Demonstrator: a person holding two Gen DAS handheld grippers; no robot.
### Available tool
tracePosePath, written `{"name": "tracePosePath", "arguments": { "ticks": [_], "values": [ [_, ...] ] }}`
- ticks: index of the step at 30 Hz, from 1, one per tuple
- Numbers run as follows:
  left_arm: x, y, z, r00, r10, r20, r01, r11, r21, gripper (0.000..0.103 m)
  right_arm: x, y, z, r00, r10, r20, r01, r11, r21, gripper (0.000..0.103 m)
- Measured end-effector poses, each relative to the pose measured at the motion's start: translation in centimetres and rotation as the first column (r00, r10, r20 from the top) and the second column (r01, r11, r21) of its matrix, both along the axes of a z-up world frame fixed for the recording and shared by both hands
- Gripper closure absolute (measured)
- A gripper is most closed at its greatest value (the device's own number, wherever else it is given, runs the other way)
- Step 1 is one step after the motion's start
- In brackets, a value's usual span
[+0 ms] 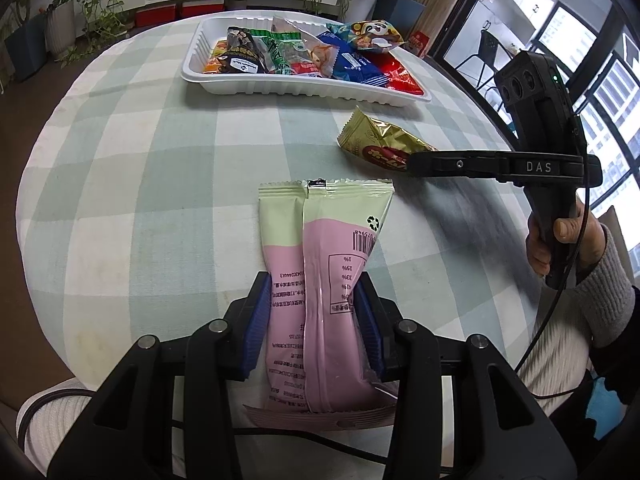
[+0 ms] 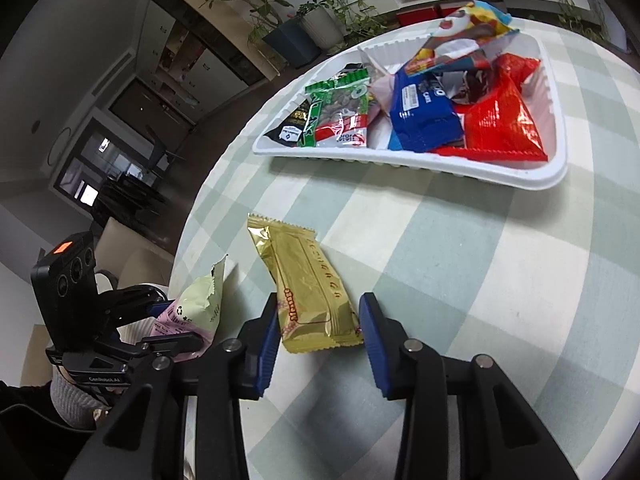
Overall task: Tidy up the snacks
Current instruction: 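Grasp the pink-and-cream packet with left tool while right tool grasps the gold packet, then lift the pink-and-cream packet and gold packet and carry both toward the tray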
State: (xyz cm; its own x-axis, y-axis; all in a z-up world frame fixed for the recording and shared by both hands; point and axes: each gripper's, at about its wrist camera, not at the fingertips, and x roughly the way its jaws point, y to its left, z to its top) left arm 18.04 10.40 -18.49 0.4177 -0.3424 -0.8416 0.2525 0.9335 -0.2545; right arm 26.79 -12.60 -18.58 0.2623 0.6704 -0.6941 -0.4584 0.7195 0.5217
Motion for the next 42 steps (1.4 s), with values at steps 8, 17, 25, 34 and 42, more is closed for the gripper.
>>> {"name": "tracePosePath", "arguments": {
  "ticks": [8,17,25,34,42],
  "values": [
    [0.0,0.2,0.3,1.000,0.004,0.003,-0.004,1.000,-0.014,0.064,-0.6,-0.9,0.2,1.000,-0.024,-0.002,0.024,0.999,0.047,0.071],
    [0.1,0.3,0.5,1.000,0.006,0.003,-0.006,1.000,-0.023,0.065,-0.6,-1.8,-0.4,0.998,-0.041,-0.052,0.047,0.991,0.123,0.077],
    [0.4,0.3,0.9,1.000,0.002,0.006,-0.002,0.999,-0.047,0.065,-0.2,-3.7,-1.2,0.986,-0.059,-0.155,0.101,0.955,0.279,0.082],
    [0.9,0.3,1.1,1.000,0.001,0.005,-0.001,0.998,-0.060,0.065,0.2,-4.2,-1.1,0.985,-0.089,-0.148,0.128,0.951,0.282,0.081],
    [0.9,0.3,0.9,1.000,0.007,0.002,-0.007,0.998,-0.061,0.065,-0.3,-0.9,-0.2,0.998,-0.043,-0.035,0.046,0.995,0.087,0.043]
  ]
}}
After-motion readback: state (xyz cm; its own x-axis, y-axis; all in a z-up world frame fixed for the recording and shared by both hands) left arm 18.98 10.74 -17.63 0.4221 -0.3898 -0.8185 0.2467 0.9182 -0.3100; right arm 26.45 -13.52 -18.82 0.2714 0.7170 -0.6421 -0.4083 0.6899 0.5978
